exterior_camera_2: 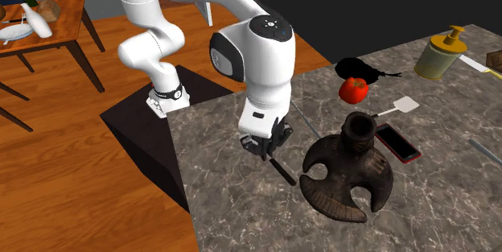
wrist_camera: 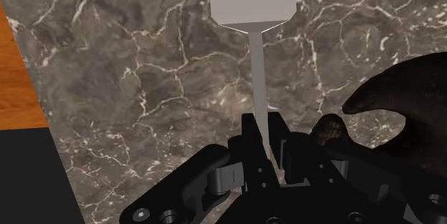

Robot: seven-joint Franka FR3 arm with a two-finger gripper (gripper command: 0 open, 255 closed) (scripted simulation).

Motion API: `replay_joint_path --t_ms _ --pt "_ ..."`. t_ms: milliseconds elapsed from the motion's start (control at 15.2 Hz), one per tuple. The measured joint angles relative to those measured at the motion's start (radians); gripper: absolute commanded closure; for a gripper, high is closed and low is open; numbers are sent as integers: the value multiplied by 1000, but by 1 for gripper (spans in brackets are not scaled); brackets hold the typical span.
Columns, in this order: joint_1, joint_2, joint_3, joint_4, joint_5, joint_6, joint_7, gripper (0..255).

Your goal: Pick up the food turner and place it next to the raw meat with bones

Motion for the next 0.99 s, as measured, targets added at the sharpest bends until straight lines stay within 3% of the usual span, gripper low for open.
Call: replay_joint_path --t_ms 990 --pt "0 -32 0 158 0 -191 -4 255"
